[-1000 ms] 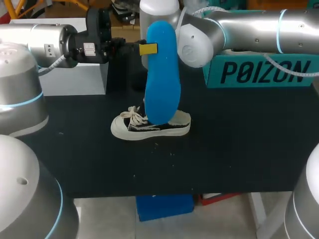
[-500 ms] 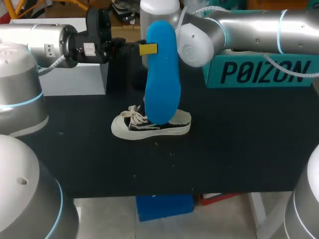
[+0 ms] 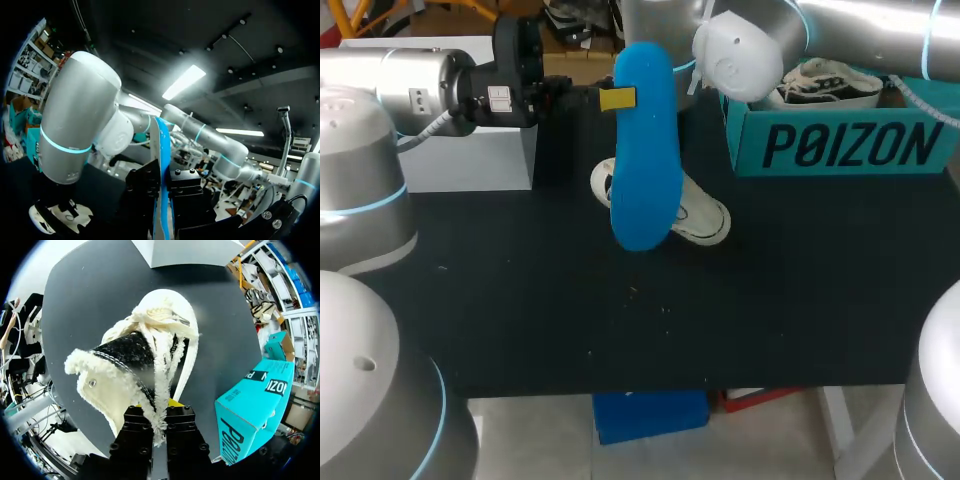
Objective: Take the shoe out of the shoebox, open the shoe tongue, remove and reinsert the insole, then place the shoe into the shoebox
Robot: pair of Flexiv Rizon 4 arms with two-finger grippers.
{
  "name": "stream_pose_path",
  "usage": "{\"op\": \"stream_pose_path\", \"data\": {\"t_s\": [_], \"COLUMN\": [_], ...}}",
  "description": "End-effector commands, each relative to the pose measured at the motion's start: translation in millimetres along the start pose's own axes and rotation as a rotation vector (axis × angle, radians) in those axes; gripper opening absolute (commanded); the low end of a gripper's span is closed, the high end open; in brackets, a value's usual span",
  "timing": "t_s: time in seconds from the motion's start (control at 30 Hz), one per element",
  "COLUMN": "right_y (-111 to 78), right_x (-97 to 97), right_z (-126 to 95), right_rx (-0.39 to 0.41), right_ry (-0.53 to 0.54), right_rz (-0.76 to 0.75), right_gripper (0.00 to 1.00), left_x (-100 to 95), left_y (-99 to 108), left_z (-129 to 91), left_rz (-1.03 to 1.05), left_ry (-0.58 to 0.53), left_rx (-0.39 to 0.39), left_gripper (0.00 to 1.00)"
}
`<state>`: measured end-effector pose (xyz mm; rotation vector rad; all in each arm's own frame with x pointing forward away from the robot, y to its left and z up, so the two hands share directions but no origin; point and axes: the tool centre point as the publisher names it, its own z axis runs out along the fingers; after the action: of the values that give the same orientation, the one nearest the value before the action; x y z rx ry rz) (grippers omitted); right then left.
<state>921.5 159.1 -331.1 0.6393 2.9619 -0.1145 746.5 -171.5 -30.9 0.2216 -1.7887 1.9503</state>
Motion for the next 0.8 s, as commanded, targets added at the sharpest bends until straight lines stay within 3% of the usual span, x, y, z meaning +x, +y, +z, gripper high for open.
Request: {"op": "stream_pose_path", "data": {"t_s": [0.03, 0.43, 0.8], "right_y": [-1.8, -14.6, -14.8], "right_x": [4.7, 24.2, 35.4], "right_z": [-24, -23, -8], "right_rx": [0.1, 0.134, 0.1], "right_ry": [-0.073, -0.047, -0.024], "right_rz": [0.33, 0.881, 1.122], "right_gripper": [0.0, 0.0, 0.0], "left_x": [-0.8, -0.8, -0.8], "left_y": [1, 1, 1], "left_z": [2, 2, 2], "left_rz": [0.001, 0.001, 0.001], "left_ry": [-0.003, -0.003, -0.003], "left_rx": [0.001, 0.001, 0.001], "left_gripper": [0.0, 0.0, 0.0]}}
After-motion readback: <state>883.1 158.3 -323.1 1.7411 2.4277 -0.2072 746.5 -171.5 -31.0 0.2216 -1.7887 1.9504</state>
